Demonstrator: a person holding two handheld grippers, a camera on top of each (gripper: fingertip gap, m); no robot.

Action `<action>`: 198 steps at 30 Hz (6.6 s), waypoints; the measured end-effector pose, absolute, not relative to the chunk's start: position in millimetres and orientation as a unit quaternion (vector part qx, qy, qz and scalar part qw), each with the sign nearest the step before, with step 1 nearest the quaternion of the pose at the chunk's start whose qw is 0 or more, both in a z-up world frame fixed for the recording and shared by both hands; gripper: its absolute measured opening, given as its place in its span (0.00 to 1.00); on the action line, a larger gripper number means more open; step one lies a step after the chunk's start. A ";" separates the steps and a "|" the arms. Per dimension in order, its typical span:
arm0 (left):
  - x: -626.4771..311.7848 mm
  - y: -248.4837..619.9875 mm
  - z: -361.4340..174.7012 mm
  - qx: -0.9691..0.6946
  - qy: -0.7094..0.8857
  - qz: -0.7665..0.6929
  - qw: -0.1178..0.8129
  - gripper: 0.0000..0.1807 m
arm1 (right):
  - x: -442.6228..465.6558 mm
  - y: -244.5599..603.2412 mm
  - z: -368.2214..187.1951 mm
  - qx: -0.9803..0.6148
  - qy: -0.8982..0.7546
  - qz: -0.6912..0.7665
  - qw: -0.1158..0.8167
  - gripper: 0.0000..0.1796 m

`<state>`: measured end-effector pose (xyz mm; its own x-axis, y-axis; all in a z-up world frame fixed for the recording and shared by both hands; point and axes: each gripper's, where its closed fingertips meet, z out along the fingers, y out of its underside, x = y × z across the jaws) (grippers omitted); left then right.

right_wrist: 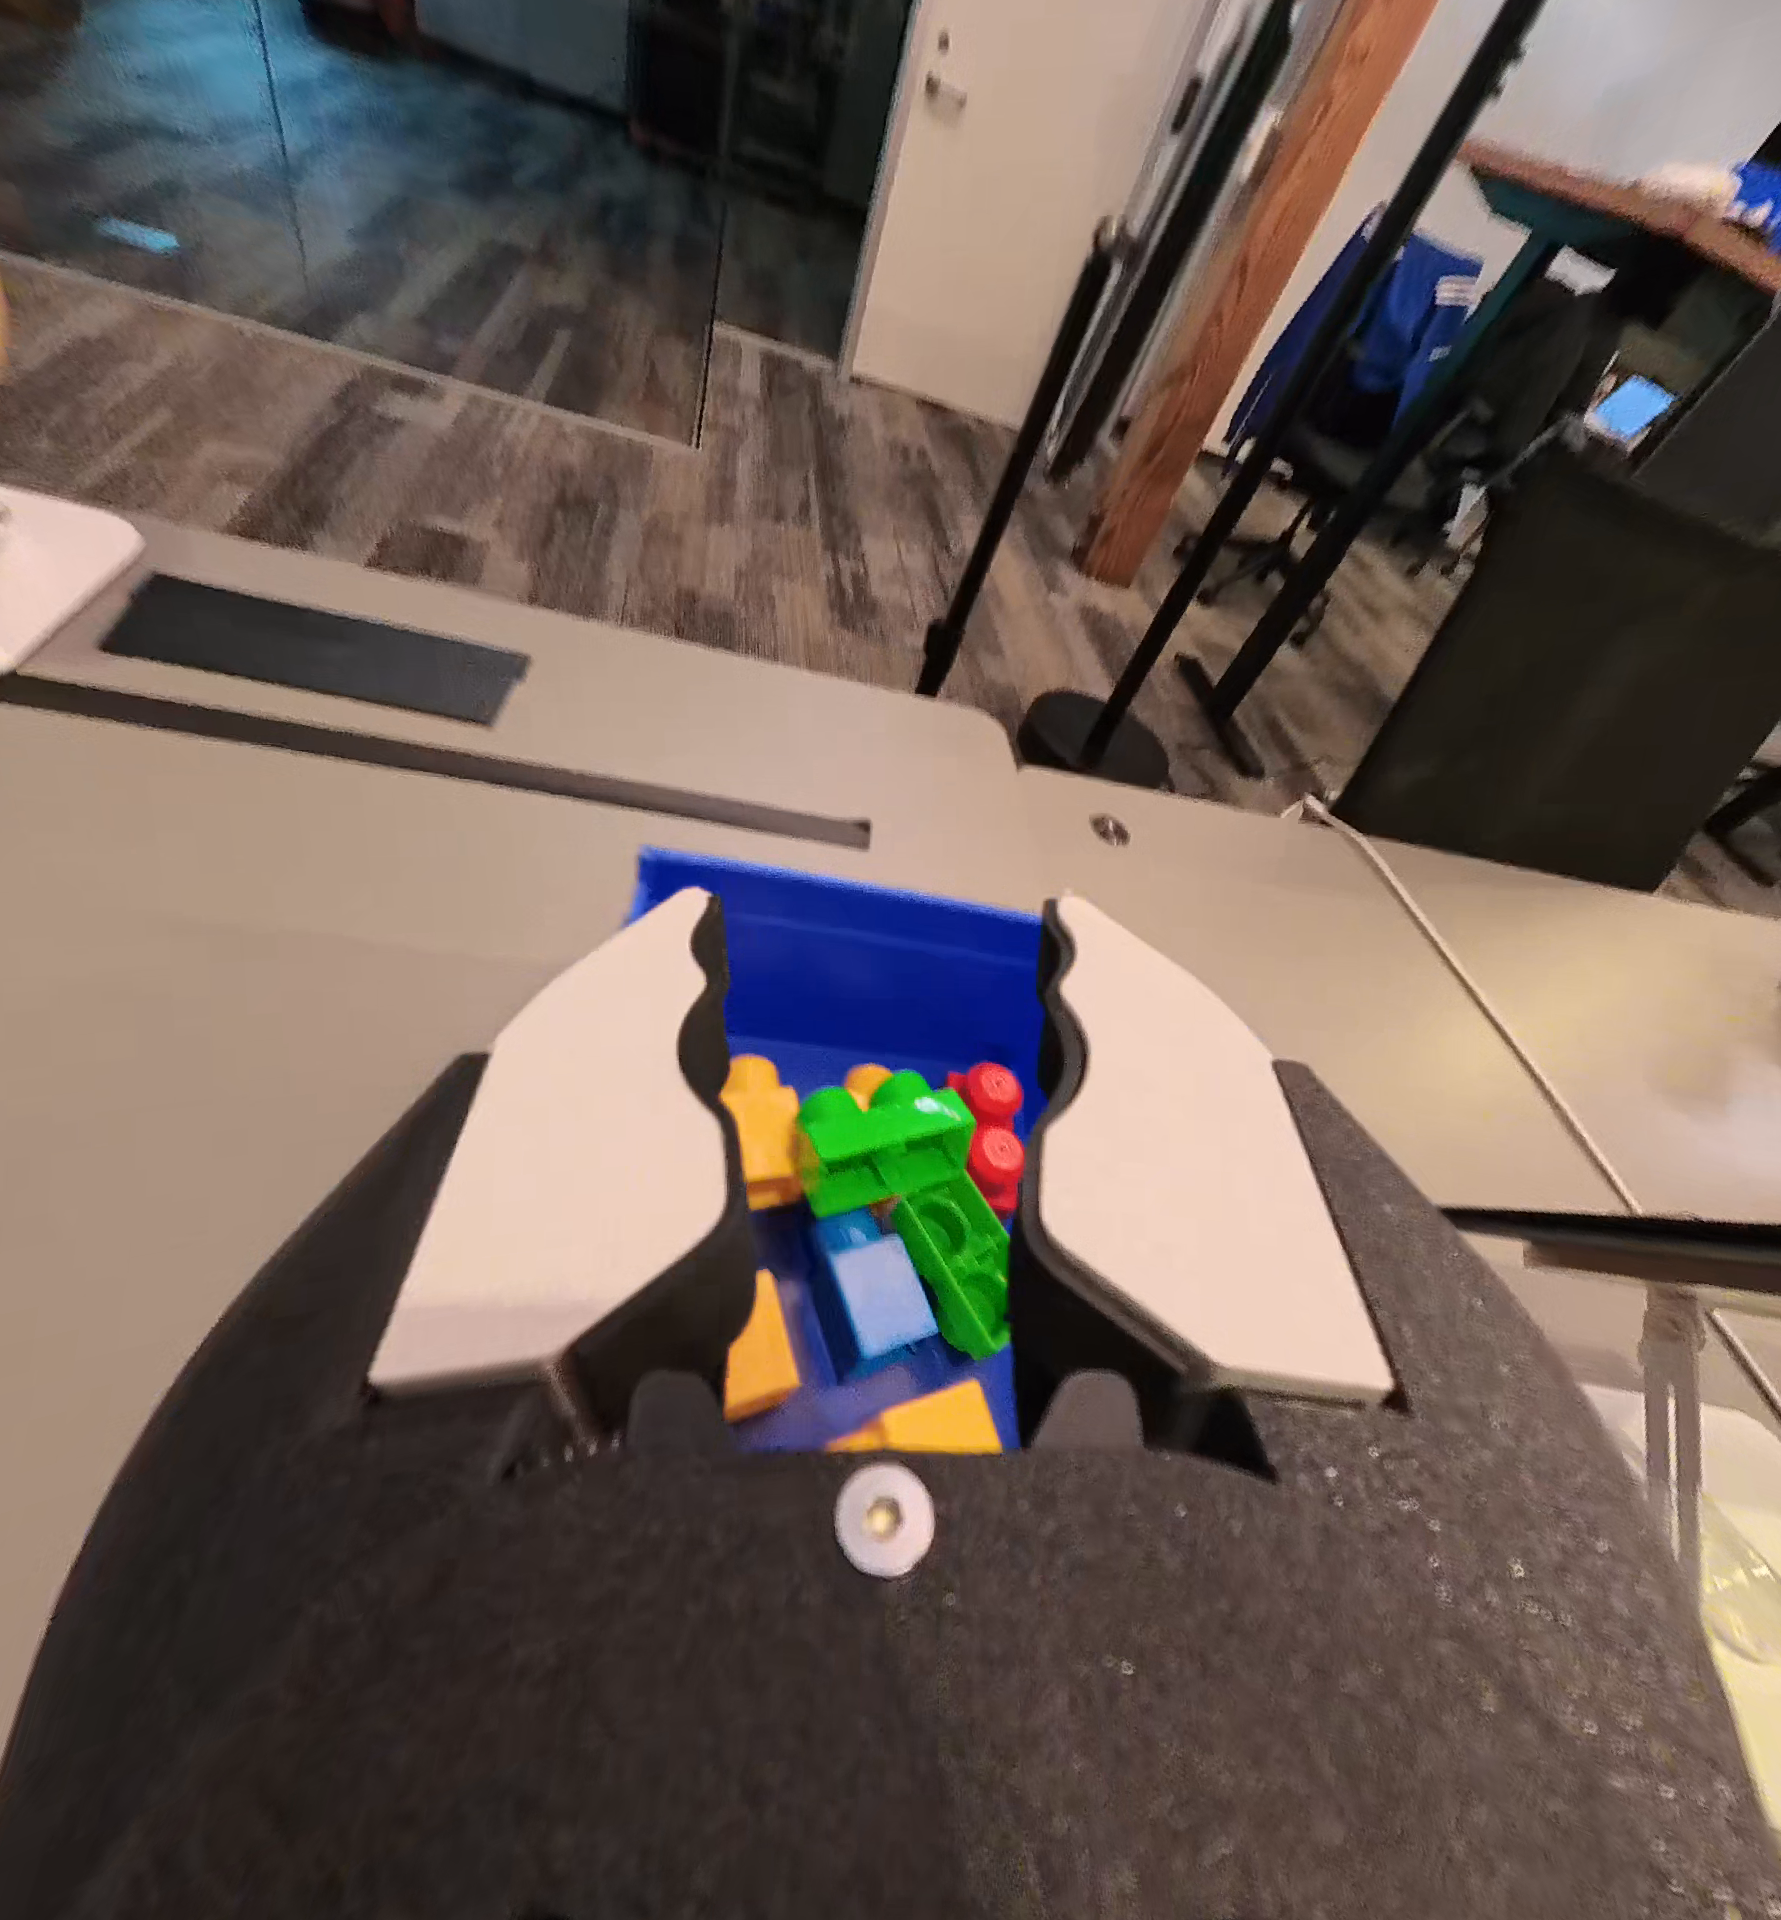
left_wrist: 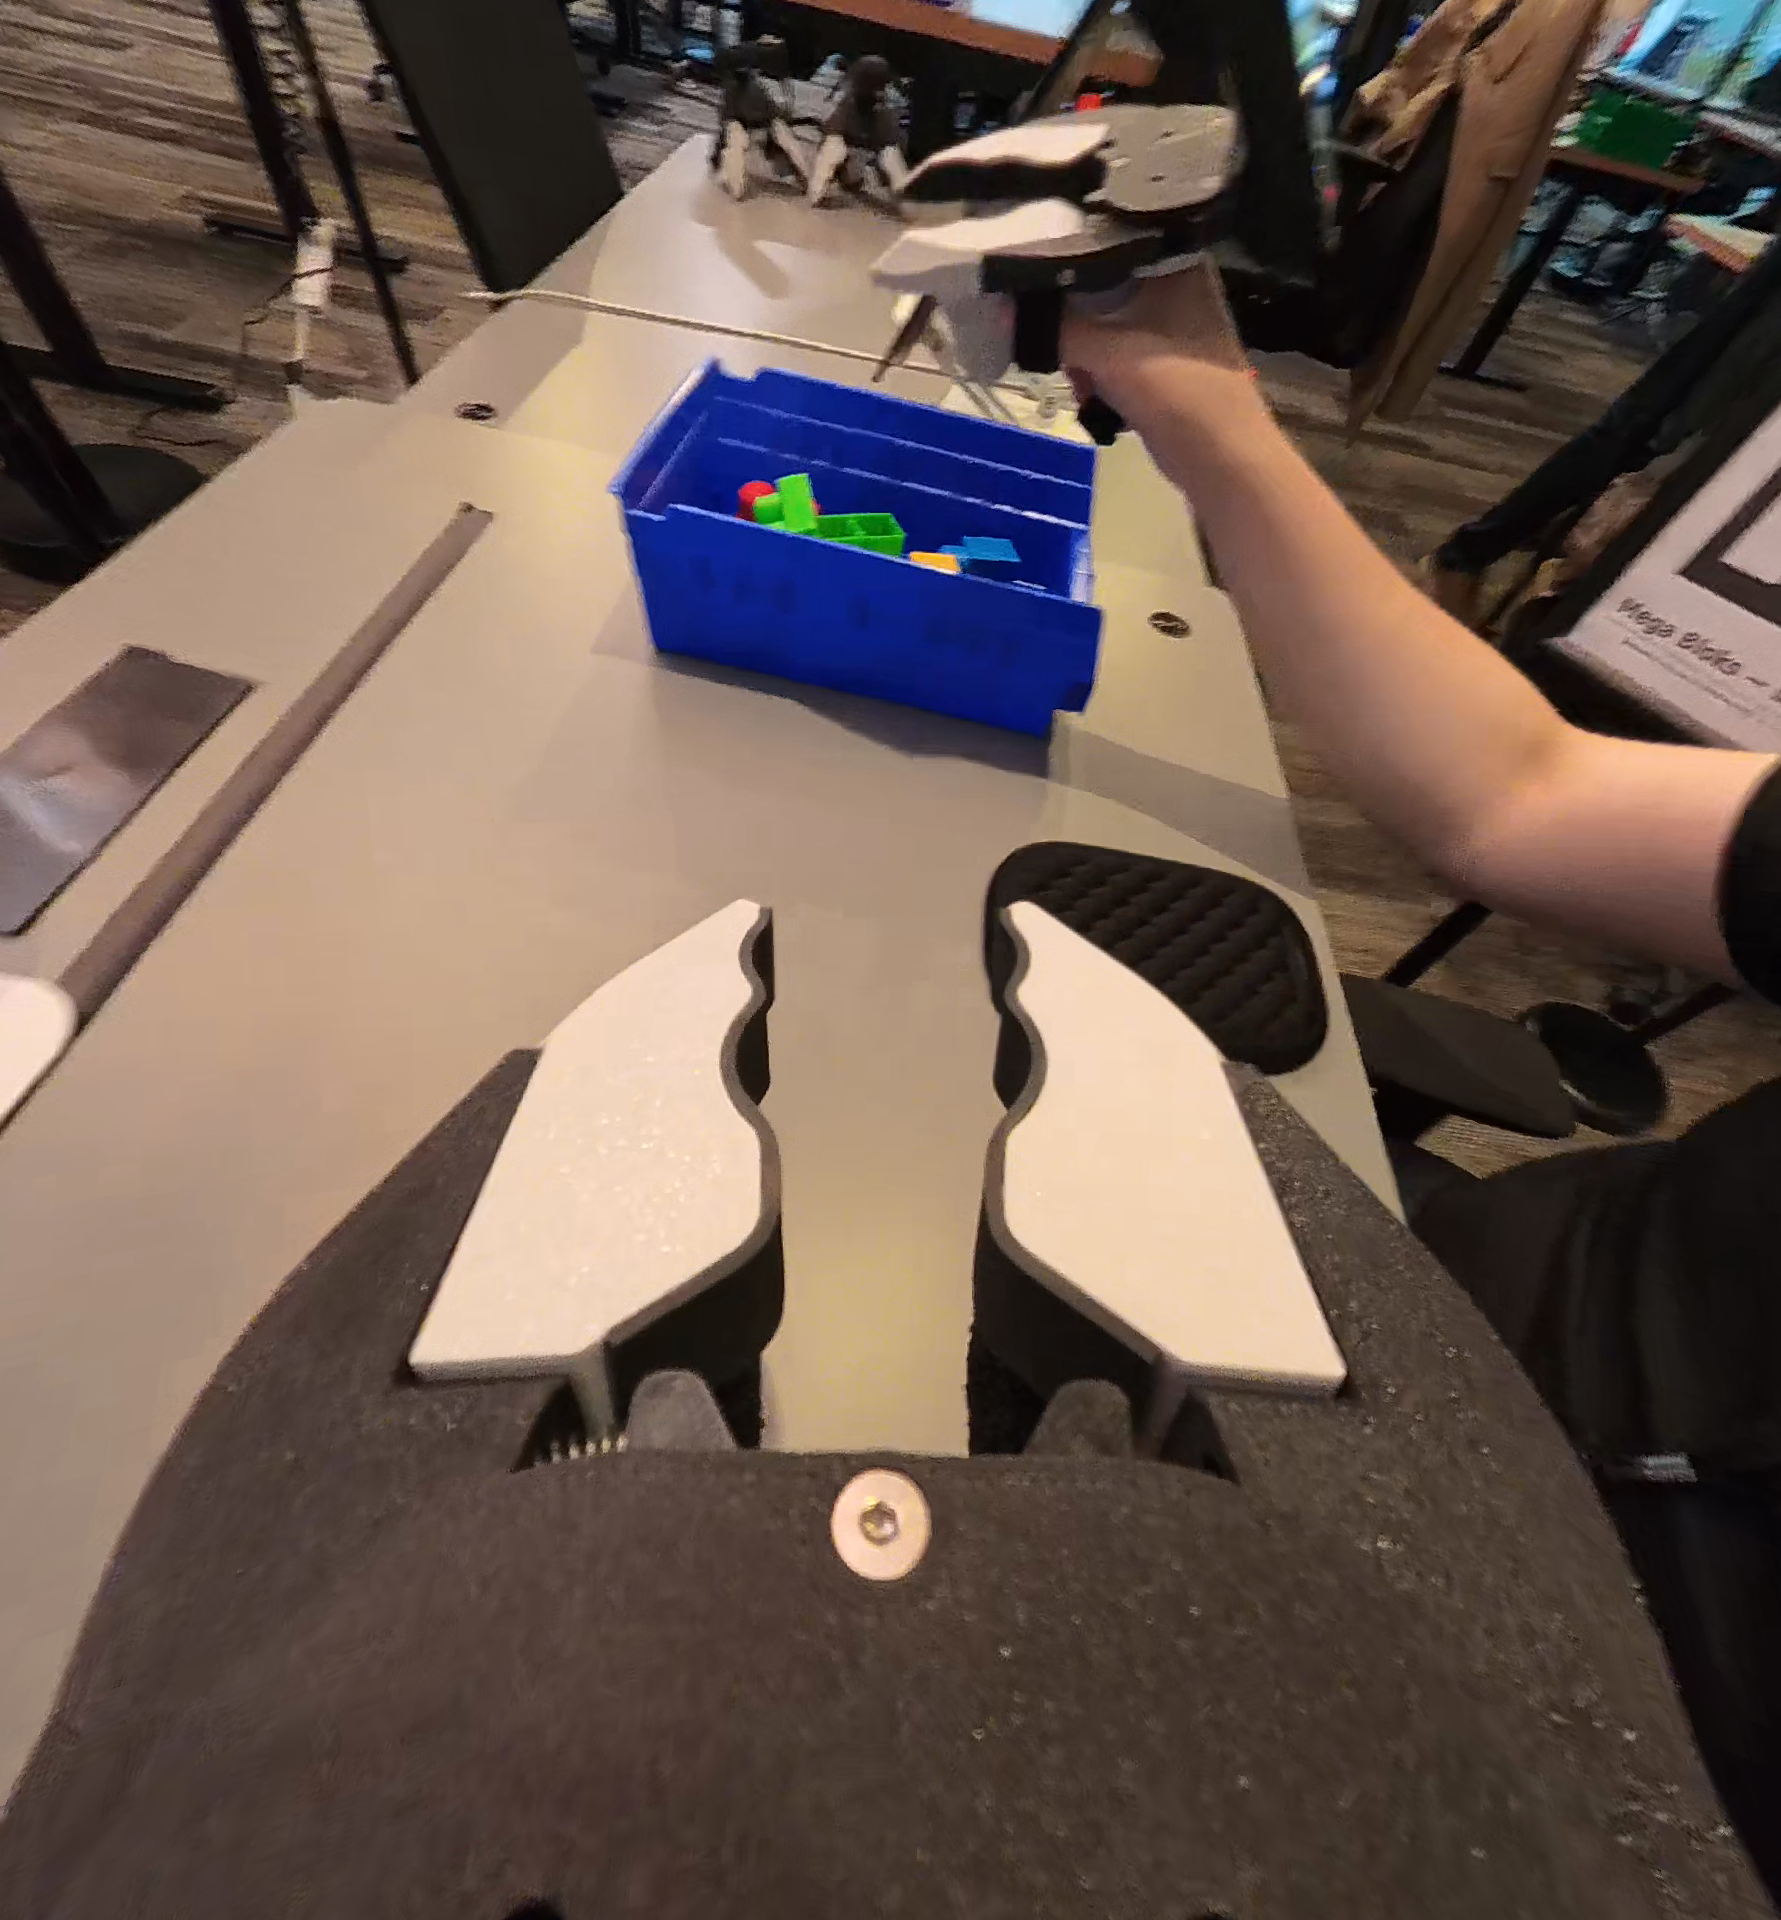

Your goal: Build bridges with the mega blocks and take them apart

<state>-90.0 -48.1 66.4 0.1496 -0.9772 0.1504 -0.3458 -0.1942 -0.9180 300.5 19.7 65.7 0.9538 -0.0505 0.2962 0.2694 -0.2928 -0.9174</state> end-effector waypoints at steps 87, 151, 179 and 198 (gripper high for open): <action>-228.3 -45.4 129.4 -0.685 0.375 -0.391 0.487 0.23 | -117.3 -24.9 134.2 -0.544 -0.435 0.484 0.530 0.36; -141.0 -30.6 152.9 -0.539 0.361 -0.577 0.495 0.19 | 178.9 -6.9 98.3 -0.763 -0.206 0.187 0.584 0.19; -108.5 -27.9 130.3 -0.557 0.355 -0.597 0.456 0.19 | 169.0 6.0 97.2 -0.748 -0.196 0.256 0.580 0.34; -101.2 -32.0 128.0 -0.552 0.370 -0.588 0.460 0.20 | -96.7 -29.7 104.3 -0.600 -0.454 0.497 0.434 0.20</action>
<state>-101.2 -32.0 128.0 0.0340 -0.9504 0.3091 0.1328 -0.3023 -0.9439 -96.7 -29.7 104.3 0.0949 0.9747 -0.2022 0.1132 -0.2123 -0.9706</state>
